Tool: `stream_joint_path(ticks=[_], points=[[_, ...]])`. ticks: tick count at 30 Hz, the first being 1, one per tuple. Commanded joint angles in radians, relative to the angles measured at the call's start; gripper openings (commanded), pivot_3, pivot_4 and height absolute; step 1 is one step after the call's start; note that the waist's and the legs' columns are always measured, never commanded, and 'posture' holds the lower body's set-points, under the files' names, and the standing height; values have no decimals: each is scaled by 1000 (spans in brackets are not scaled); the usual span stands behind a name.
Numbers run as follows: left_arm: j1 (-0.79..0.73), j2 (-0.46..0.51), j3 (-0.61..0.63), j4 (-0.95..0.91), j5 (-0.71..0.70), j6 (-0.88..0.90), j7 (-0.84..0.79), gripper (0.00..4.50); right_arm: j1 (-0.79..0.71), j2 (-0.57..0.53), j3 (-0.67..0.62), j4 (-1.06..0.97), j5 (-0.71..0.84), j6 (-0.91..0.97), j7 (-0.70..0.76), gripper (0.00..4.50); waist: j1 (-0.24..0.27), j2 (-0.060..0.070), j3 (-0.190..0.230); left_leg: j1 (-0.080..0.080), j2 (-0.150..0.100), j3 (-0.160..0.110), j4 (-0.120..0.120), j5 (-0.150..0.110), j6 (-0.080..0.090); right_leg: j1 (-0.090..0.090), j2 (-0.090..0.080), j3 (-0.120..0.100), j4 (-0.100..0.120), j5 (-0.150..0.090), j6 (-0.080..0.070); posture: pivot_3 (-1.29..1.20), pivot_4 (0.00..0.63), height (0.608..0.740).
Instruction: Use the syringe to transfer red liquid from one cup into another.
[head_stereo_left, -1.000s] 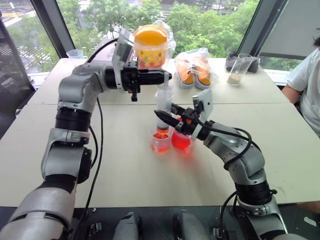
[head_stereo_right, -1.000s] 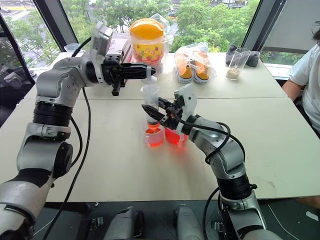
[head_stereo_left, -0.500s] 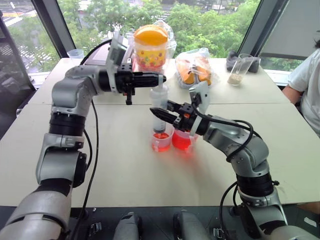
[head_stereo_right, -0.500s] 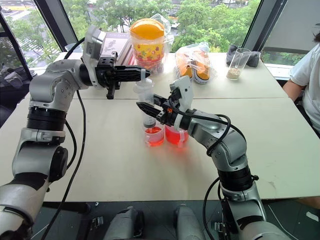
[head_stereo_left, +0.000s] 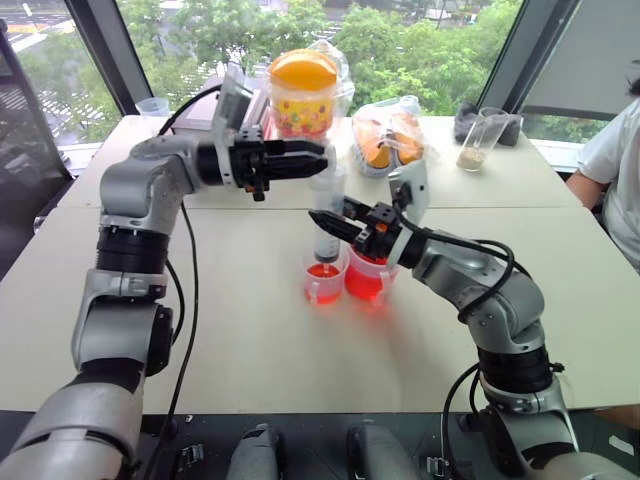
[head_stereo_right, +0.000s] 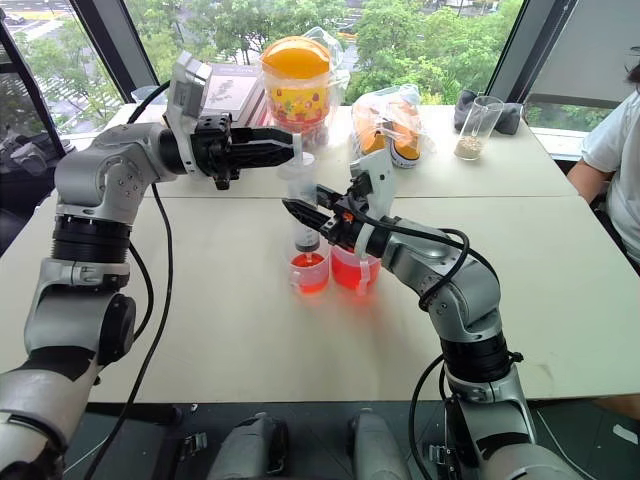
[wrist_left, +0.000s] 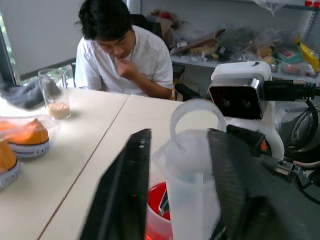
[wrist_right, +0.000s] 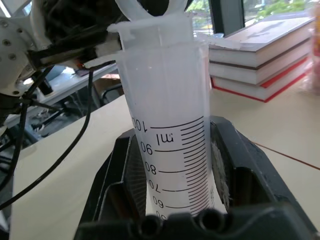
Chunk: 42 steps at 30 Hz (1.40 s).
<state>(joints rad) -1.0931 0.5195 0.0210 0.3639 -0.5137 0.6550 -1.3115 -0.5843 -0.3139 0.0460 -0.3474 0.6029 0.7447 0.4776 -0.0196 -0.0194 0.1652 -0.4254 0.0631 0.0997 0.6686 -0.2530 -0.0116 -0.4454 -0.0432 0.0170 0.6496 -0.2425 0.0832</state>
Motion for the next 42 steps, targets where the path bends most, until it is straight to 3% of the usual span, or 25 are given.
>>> stream_joint_path(ticks=[1, 3, 11, 16, 20, 26, 32, 36, 42], points=[[11, 57, 43, -37, -22, 23, 3, 3606, 4, 11, -18, -25, 2, -45, 11, 1398, -1, 0, 0, 0, 0, 0, 0, 0, 0, 0, 0, 0, 0, 0, 0, 0, 150, 740], [30, 96, 58, -42, -21, 20, 2, 4487, 14, 6, -14, -20, -1, -48, 17, 1398, -2, 0, 0, 1, 0, 0, 0, 0, 0, 0, 0, 0, 0, 0, 0, 0, 150, 740], [151, 137, 63, -122, -32, 23, 29, 4487, -81, 9, -110, 2, 96, 44, -33, 1398, 6, 0, 0, 0, 0, 1, 0, 0, 0, 0, -1, 0, 0, 0, 0, 0, 150, 740], [184, 129, 74, -161, -66, 52, 47, 4487, -323, 13, -274, 59, 274, 249, -212, 1398, 5, 0, 0, 0, 0, 1, 1, 0, 0, 0, -1, 0, 0, 0, 0, 0, 150, 740], [211, 125, 60, -182, -73, 49, 45, 4487, -582, -87, -415, 272, 305, 519, -418, 1398, 3, 0, 0, 0, 1, 1, -1, 0, 0, -1, -1, 0, 0, 0, 0, 0, 150, 740], [252, 125, 41, -214, -73, 36, 42, 4487, -704, -292, -383, 485, 188, 838, -446, 1398, 5, 0, 0, -1, 0, 2, -2, -1, 1, -1, -3, 0, -4, 0, -1, 0, 150, 740], [281, 104, 26, -242, -66, 20, 58, 4487, -633, -448, -150, 693, 198, 870, -353, 1398, -1, 0, 0, -1, 0, 3, -3, -1, 1, -2, -2, 1, -3, 0, -1, 0, 150, 740], [290, 103, 22, -257, -66, 17, 65, 4487, -549, -473, -7, 833, 173, 870, -268, 1398, -3, 0, 0, -1, 0, 3, -3, -1, 1, -2, -2, 2, -3, 0, -1, 0, 150, 740], [312, 102, 16, -301, -76, 27, 88, 4487, -492, -451, 95, 913, 56, 819, -149, 1398, -1, 0, 0, -2, 0, 3, -3, -1, 1, -3, -2, 2, -3, 0, 0, 0, 150, 740]])
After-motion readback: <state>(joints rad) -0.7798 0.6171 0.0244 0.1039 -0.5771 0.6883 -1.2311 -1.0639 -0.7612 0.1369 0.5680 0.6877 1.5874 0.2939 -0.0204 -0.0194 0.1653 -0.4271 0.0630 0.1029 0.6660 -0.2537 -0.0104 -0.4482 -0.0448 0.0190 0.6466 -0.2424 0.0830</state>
